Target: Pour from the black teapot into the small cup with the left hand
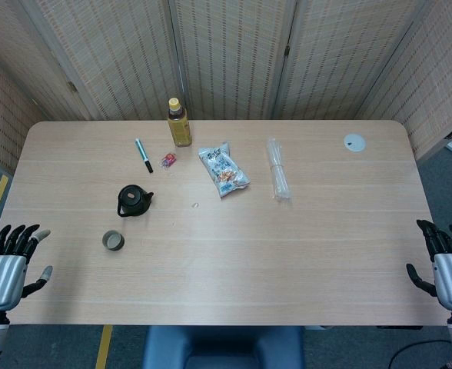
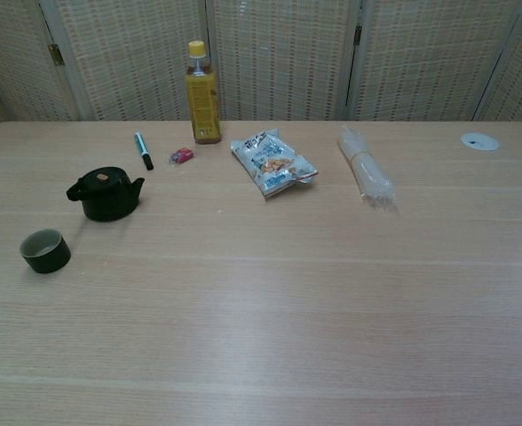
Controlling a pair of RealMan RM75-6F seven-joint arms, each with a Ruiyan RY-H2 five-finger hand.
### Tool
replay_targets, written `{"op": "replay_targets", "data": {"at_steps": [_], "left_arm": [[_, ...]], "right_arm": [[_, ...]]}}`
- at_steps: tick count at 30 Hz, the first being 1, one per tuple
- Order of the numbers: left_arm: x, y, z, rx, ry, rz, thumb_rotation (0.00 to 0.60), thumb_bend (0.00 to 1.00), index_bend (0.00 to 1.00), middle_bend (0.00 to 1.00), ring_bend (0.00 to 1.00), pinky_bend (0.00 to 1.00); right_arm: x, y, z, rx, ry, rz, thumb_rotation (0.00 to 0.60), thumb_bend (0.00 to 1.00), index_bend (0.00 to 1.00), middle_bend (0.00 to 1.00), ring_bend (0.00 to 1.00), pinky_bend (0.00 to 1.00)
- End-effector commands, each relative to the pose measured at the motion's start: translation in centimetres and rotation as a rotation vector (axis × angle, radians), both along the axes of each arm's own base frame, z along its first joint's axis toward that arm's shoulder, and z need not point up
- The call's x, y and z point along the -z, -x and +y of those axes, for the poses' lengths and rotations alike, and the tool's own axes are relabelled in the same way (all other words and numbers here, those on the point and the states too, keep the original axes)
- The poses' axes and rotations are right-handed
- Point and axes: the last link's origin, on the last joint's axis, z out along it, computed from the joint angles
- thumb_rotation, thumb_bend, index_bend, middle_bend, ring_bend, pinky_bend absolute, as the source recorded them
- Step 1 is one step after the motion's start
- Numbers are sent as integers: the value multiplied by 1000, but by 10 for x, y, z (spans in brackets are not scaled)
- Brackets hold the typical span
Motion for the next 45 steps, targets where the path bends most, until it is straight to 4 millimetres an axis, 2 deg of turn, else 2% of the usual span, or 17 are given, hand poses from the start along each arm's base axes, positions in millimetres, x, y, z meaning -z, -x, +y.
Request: {"op": "replay_targets", "data": {"at_steps": [1,21,28,34,45], "left_arm": [[0,-1,1,3,-13,-4,600,371,240,179,142,0],[1,0,0,-16,-14,-12,600,372,244,187,153,0],[2,-3,5,0,2,-7,600,372,250,195,163,0],[1,-19,25,73,43,-26,600,374,269,206,174,0],[9,-46,81,149,150,-61,600,382,309,239,204,10]], "right_arm": [[0,1,-1,5,0,1,600,363,57,148,184,53],[-3,-3,-3,-2,-10,-2,600,362,57,154,212,56],[-4,-4,-2,-5,2,-4,600,362,57,154,213,56],[-5,-7,-3,-21,3,0,600,362,57,154,214,56],[-12,-13,-2,-39,11,14,600,361,59,154,212,56]]}}
